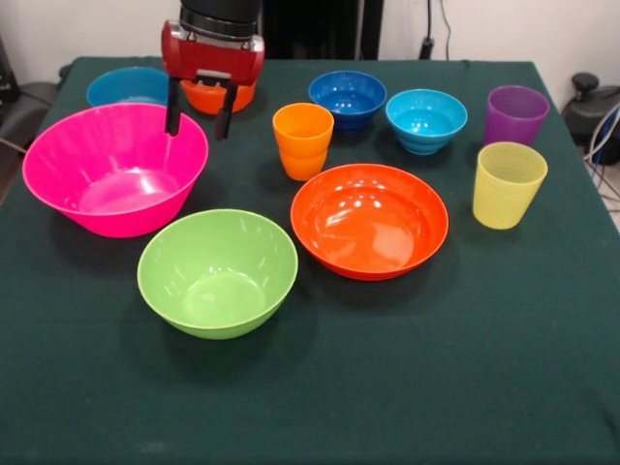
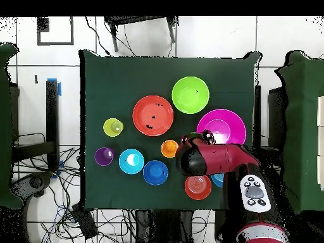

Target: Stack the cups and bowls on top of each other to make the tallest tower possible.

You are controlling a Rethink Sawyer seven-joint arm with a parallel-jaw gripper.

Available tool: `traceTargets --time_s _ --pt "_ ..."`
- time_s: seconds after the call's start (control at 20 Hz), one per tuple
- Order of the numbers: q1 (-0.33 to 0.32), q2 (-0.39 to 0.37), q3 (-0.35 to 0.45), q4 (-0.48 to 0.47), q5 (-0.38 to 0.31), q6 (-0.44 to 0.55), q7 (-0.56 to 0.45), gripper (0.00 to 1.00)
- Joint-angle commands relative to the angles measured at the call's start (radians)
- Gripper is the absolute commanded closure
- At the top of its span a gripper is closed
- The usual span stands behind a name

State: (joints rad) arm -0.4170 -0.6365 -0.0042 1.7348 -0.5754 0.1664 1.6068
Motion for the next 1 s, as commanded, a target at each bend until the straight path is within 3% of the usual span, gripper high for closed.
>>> traceTargets --time_s 0.05,1.0 --pt "0.021 0.067 0.047 -0.068 -0.028 -0.021 0.074 0.0" --pt "0.044 0.132 0.021 -0.107 -0.031 -0.061 0.094 0.0"
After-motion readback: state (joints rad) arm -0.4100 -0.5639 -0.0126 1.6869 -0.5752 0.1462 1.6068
